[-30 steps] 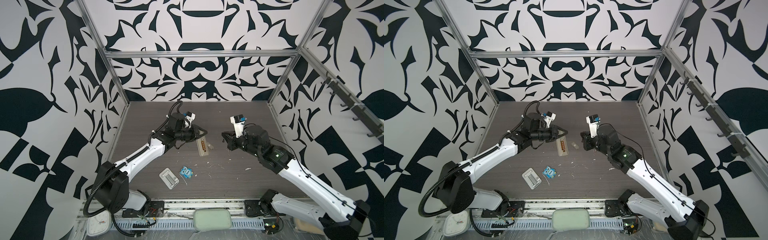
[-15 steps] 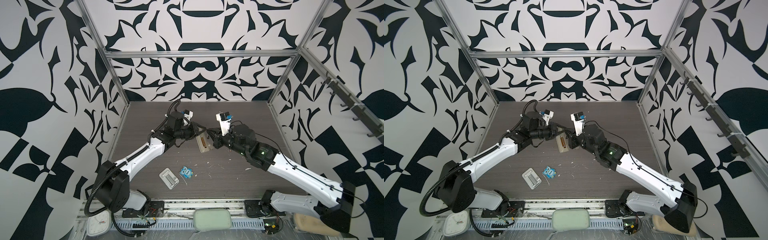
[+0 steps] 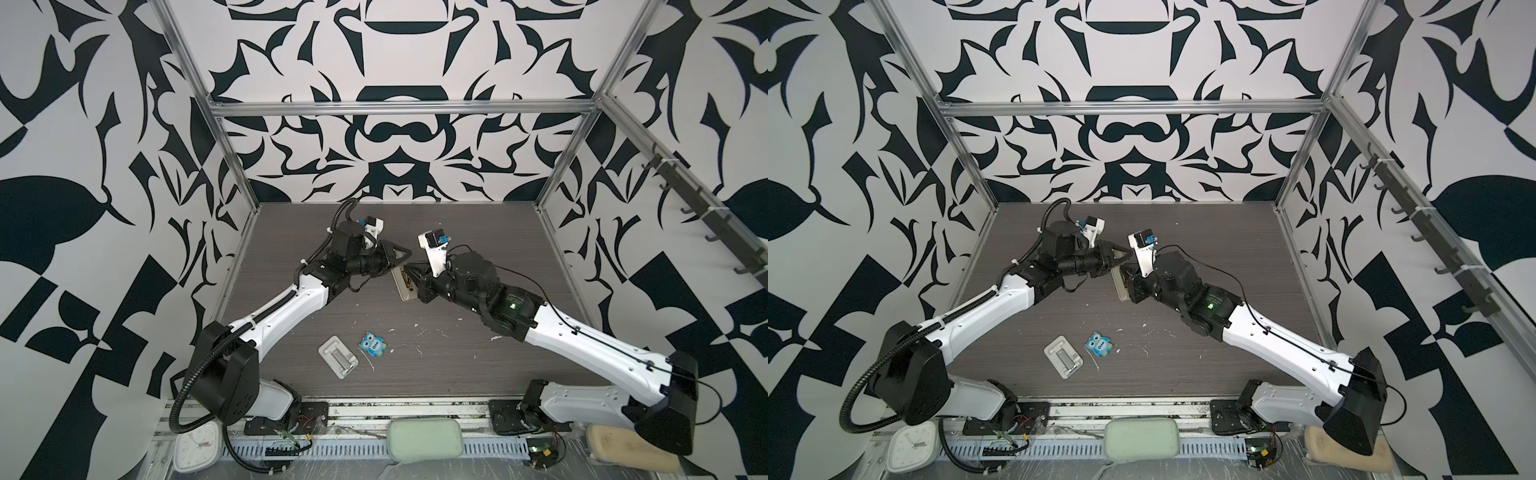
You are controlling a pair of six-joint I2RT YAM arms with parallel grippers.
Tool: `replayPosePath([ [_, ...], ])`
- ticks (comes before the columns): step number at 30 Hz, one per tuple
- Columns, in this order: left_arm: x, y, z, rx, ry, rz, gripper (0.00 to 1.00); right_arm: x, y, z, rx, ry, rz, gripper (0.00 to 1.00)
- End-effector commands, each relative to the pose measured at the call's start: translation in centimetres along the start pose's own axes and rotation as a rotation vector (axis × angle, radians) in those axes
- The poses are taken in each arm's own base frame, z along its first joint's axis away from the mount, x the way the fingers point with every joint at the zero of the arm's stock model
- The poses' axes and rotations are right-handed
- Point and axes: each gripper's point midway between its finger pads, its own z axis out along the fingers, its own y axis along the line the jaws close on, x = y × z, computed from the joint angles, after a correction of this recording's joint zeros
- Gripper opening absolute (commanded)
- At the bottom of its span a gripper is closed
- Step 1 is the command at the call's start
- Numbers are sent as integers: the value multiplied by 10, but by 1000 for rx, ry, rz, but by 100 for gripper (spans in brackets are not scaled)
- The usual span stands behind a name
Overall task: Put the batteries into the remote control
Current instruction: 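Carry the battery with the right gripper toward the remote in the left gripper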
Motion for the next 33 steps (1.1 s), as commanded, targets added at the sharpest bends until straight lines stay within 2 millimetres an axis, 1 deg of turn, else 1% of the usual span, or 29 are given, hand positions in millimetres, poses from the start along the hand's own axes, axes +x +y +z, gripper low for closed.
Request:
replayPosePath([
  [1,-5,-18,-6,58,-15,18,0,-27,6,-4,-1,-85,-24,0],
  [13,-2,-19,-6,65,2,16,0,-27,-5,-1,68,-79,-65,0],
  [21,-2,-22,-9,71,-5,21,0,-14,-6,5,65,-39,-70,0],
  [33,-1,-20,-12,60,-16,25,0,3,-9,8,73,15,-71,0],
])
